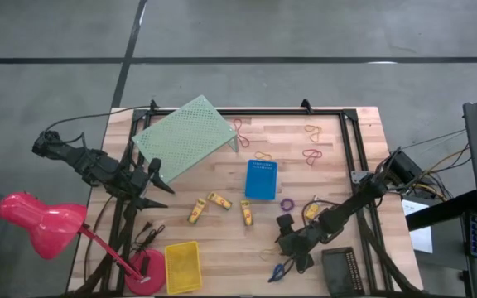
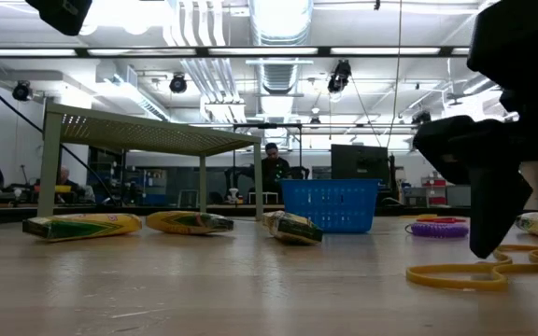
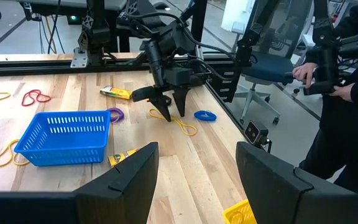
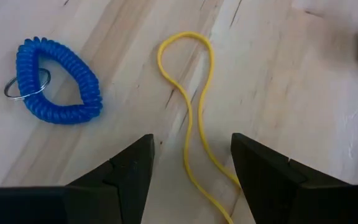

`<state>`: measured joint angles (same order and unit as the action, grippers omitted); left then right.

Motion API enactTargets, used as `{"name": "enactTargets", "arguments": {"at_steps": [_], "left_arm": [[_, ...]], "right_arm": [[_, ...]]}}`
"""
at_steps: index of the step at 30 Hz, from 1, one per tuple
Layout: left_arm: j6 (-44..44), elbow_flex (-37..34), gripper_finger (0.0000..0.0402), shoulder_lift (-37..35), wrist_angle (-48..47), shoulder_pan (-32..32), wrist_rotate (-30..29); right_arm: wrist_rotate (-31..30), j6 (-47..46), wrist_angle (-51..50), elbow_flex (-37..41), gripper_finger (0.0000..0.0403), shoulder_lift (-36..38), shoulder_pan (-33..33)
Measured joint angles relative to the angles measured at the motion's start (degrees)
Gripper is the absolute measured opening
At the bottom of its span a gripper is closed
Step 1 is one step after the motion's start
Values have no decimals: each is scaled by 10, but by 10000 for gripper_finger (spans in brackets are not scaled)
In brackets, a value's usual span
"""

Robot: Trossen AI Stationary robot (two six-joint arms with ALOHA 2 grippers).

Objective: Pick & Place Office Desk Supplies
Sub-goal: Put the yellow rubber band into the yellow basket

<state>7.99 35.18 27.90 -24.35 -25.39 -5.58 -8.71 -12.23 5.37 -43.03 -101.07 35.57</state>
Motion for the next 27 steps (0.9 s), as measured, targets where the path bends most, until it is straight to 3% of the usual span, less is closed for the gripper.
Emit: {"name": "enactTargets", "arguments": {"at_steps": [8, 24, 27], "left_arm": [[0, 0, 221, 0, 0, 0, 0], [0, 0, 221, 0, 0, 0, 0], [0, 0, 221, 0, 0, 0, 0]], "right_arm": [[-17, 6, 2, -1, 195, -6, 1], [-39, 77, -3, -1, 23, -10, 2], [-41, 75, -3, -1, 11, -10, 1]]}}
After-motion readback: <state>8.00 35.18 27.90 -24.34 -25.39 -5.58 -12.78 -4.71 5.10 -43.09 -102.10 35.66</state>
